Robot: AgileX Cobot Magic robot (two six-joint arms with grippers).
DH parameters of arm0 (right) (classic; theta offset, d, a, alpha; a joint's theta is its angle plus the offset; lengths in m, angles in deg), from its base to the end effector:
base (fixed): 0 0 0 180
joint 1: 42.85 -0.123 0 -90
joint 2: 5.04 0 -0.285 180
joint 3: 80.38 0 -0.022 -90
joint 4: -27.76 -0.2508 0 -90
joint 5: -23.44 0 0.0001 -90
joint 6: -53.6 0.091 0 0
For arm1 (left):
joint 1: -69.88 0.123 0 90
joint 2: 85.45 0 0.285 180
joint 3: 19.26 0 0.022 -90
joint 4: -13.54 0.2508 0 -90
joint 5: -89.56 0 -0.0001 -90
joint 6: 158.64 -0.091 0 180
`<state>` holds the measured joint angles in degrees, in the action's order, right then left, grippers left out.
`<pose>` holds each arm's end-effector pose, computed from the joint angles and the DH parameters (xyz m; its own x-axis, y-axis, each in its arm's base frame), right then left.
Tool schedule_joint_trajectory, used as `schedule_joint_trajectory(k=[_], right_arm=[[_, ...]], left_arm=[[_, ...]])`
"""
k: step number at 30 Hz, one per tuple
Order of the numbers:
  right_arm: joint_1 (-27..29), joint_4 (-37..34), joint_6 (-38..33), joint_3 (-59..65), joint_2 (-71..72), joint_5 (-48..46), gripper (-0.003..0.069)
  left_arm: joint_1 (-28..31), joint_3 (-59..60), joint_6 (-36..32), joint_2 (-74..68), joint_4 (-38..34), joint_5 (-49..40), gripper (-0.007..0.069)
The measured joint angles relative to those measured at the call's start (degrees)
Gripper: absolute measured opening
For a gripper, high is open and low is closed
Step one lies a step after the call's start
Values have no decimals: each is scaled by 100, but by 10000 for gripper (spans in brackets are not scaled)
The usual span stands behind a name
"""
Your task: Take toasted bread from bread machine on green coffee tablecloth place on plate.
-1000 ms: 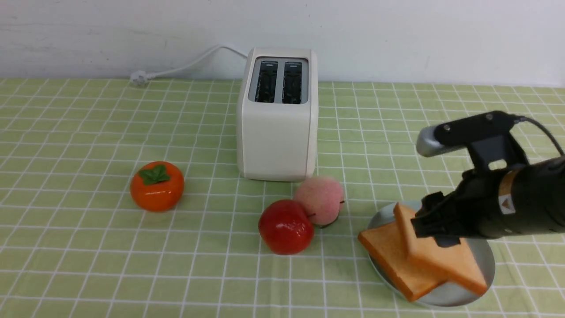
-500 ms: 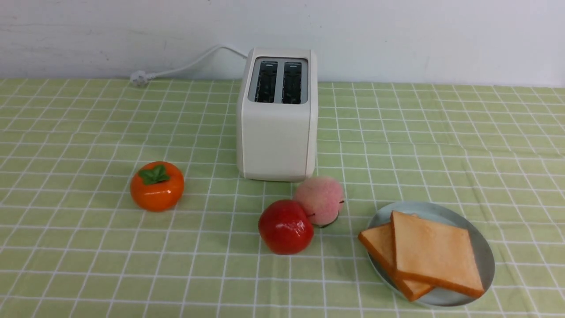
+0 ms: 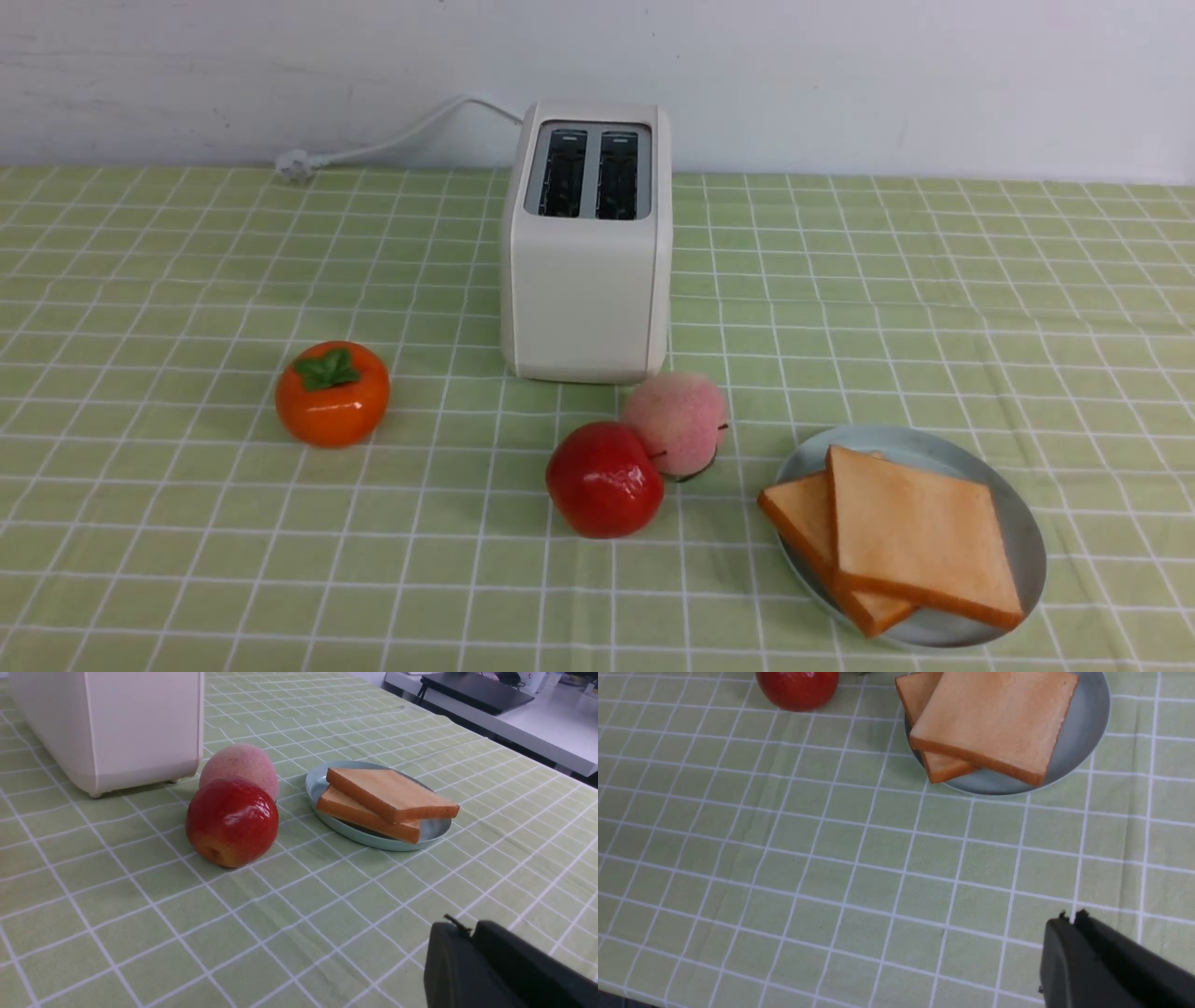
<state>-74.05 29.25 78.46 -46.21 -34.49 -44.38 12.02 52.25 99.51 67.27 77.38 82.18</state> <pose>0.0310 0.0162 0.3340 -0.7226 0.0433 -0.6899 -0.2250 0.9289 0.2940 0.0549 -0.0674 0.2181 -0.3032 0.0151 -0.9528 0.7284 0.6483 -0.2215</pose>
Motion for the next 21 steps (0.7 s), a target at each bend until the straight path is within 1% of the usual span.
schedule_joint_trajectory(k=[9, 13, 16, 18, 19, 21], right_arm=[[0, 19, -13, 0, 0, 28, 15], [6, 193, -21, 24, 10, 169, 15], [280, 172, -262, 286, 144, 753, -4], [825, -149, -736, 808, 349, 1535, -19], [1262, -398, -1124, 1160, 507, 1911, -20], [1814, -854, -1661, 1828, 734, 2458, -20]], left_arm=[[0, 0, 0, 0, 0, 0, 58], [0, 0, 0, 0, 0, -5, 61], [0, 0, 0, 0, 0, -5, 66], [0, 0, 0, 0, 0, -5, 70], [0, 0, 0, 0, 0, -5, 71], [0, 0, 0, 0, 0, -5, 73]])
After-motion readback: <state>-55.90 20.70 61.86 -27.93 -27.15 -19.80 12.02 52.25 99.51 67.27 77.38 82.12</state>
